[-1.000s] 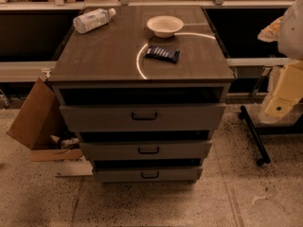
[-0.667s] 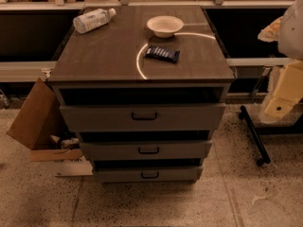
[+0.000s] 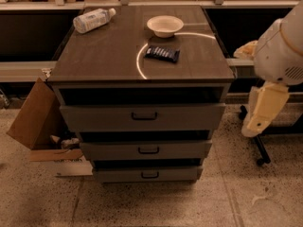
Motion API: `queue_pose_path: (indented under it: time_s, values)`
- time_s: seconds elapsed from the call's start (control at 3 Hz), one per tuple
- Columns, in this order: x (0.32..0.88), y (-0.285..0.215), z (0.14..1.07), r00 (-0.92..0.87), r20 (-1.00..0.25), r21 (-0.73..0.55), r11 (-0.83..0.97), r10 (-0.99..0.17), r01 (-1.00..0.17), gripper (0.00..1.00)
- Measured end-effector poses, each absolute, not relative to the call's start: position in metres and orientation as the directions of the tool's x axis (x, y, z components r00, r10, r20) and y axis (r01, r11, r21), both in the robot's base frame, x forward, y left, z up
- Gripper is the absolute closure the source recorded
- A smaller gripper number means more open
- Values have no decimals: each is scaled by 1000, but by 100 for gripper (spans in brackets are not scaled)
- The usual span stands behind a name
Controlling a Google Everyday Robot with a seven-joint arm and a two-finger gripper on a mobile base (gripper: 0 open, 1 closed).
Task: Open top drawer
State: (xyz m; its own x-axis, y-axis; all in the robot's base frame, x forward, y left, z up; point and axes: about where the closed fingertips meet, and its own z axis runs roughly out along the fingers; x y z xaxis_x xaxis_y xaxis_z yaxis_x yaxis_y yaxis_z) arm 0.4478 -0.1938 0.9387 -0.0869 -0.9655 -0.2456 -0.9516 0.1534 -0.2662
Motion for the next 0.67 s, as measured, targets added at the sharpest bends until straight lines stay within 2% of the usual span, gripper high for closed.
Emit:
queue_pose_path:
  time_s: [0.67]
  values:
    - [459,-162,850,62,-362,-247,31,-930,-968,0]
